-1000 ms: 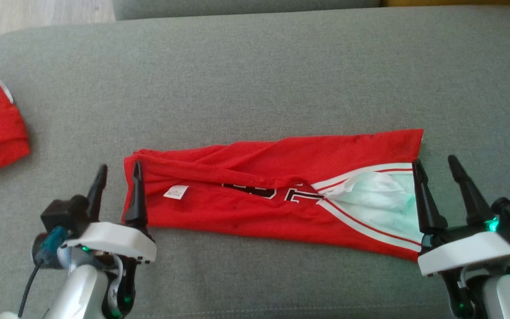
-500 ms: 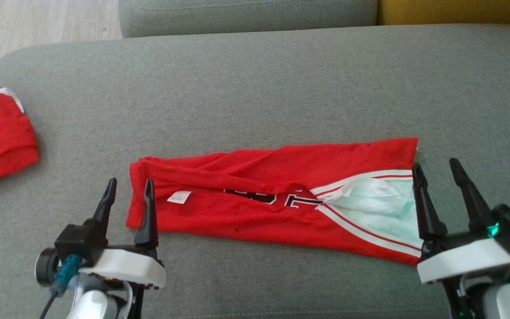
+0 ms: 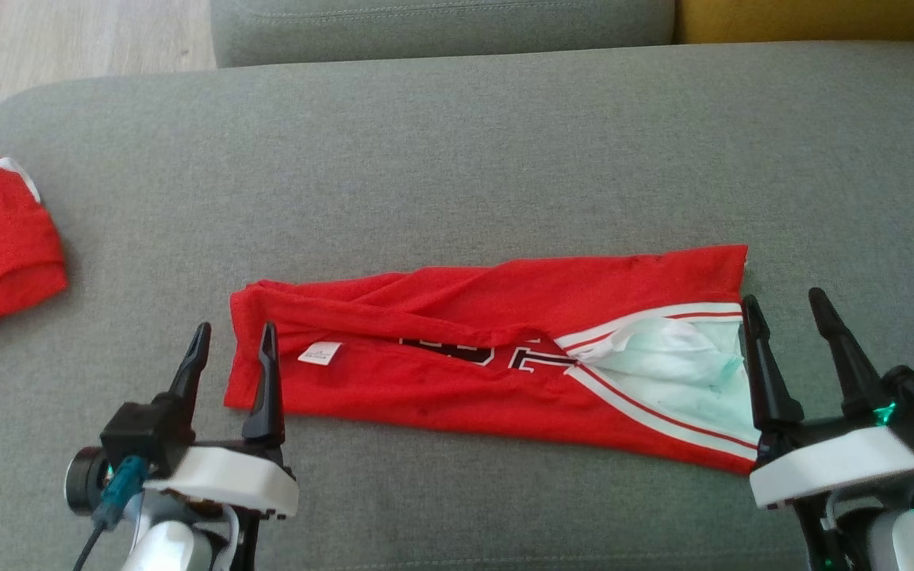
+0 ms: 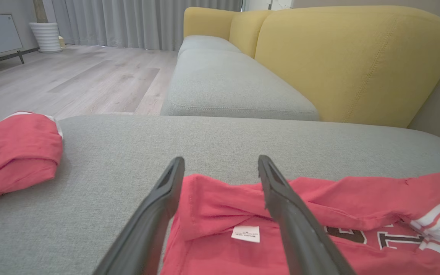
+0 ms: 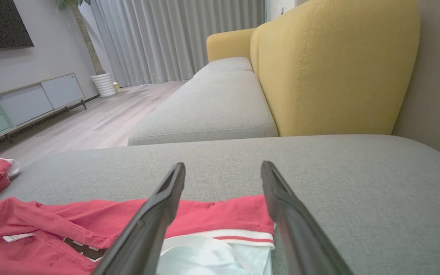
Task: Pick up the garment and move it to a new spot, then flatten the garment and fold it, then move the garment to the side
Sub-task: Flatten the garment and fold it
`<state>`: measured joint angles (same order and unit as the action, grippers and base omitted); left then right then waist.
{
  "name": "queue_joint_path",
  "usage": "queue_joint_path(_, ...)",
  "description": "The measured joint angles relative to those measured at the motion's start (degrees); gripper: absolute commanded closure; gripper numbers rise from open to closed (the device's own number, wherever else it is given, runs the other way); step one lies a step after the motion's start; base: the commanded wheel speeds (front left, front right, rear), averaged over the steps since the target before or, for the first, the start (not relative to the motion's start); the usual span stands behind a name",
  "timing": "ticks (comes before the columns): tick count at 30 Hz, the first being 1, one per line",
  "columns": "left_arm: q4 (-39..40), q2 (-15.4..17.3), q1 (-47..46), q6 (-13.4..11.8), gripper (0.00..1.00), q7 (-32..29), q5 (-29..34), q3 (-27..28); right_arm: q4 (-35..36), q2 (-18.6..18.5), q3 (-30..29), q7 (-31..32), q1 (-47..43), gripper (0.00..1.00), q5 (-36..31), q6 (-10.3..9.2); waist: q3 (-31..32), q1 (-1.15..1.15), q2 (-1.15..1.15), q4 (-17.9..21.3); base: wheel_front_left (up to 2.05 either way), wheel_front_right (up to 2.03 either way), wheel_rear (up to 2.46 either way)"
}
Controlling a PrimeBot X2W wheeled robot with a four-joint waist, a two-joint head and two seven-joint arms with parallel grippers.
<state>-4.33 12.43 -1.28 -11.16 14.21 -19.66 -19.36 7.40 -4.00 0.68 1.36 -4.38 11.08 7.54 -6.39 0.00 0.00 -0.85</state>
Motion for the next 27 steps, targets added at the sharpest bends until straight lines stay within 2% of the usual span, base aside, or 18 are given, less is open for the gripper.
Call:
queue_joint_path(6,-0.02,0.07,-0.08,-0.03,0.0,0.0,-0.07,-0.1,-2.88,0.16,-1.05,0.25,0.47,0.0,0.52,0.0,-0.59,0.0,0.0,0.05,0.0,0.0,0.0)
queue_joint_path(12,-0.03,0.01,-1.53,0.08,0.0,-0.01,-0.07,-0.64,-14.84,-0.41,-4.26,0.52,5.3,0.0,1.01,0.0,-2.51,0.0,0.0,-0.5,0.0,0.0,0.0)
queue_joint_path(19,-0.78,-0.65,-4.0,0.59,0.0,0.0,-0.07,-1.53,-29.34,-0.44,-4.42,1.81,9.55,0.0,1.74,0.0,-5.06,0.0,0.0,-2.27,0.0,0.0,0.0)
queue_joint_path(25,-1.31,-0.97,-4.02,1.03,0.0,0.01,-0.07,-1.46,-32.33,-0.48,-3.72,3.69,11.54,0.0,2.92,0.0,-6.0,0.0,0.0,-3.18,0.0,0.0,0.0)
queue_joint_path(26,-1.33,-1.03,-4.02,1.05,0.0,0.01,-0.07,-1.42,-32.27,-0.49,-3.42,4.5,11.92,0.4,3.93,0.0,-6.04,0.0,0.0,-3.22,0.0,0.0,0.0)
queue_joint_path(27,-1.34,-1.05,-4.04,1.05,0.0,0.01,-0.07,-1.33,-31.98,-0.58,-3.1,4.63,12.07,0.58,3.78,0.0,-6.08,0.0,0.0,-3.25,0.0,0.0,0.0)
